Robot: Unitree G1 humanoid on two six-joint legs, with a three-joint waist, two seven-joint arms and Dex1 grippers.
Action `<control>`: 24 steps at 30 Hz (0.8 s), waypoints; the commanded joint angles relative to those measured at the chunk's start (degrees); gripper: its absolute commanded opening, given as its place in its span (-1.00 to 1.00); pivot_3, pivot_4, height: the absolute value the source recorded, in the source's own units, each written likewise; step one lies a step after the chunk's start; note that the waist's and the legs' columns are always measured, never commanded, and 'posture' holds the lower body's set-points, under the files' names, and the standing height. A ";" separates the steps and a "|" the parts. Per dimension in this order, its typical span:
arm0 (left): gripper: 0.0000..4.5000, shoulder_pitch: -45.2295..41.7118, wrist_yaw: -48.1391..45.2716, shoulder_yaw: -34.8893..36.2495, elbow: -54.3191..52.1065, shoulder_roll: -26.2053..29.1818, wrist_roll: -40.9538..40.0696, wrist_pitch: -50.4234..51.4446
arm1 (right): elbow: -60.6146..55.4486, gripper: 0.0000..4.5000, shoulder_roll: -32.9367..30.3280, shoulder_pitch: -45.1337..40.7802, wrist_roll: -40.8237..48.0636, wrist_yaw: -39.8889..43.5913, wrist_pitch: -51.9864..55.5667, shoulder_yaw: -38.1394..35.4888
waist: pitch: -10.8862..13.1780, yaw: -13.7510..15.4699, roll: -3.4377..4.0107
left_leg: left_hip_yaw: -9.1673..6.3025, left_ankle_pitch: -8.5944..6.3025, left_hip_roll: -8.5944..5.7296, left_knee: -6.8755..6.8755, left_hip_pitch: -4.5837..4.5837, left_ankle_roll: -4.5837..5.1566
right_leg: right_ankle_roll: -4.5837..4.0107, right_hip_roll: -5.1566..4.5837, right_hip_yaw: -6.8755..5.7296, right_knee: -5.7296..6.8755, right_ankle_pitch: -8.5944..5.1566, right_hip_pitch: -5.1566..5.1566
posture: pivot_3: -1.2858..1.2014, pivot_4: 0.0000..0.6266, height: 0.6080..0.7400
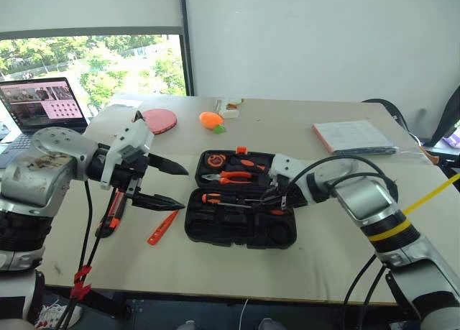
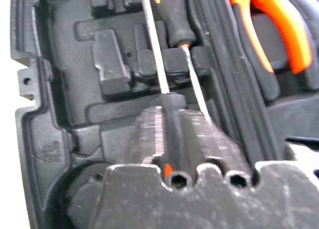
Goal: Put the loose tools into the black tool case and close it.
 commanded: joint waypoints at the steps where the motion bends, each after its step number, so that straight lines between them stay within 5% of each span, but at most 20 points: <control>1: 1.00 -1.80 -0.42 0.69 -0.67 0.52 -0.04 -1.12 | -1.11 -0.99 0.18 0.16 -0.11 -0.49 -0.04 -0.07 | 0.00 -0.01 0.00 | 0.00 0.00 0.00 0.00 0.00 0.00 | 0.00 0.00 0.00 0.00 0.00 0.00 | 0.03 -0.52 0.96; 24: 1.00 -2.23 0.33 0.28 -1.80 0.30 -0.22 0.07 | 6.16 -0.99 3.74 1.41 -2.78 -2.99 -3.79 1.45 | -0.02 -0.70 -0.03 | 0.00 0.03 0.02 0.01 0.29 -0.04 | -0.04 0.03 0.01 0.15 0.02 0.20 | 0.03 -0.52 0.96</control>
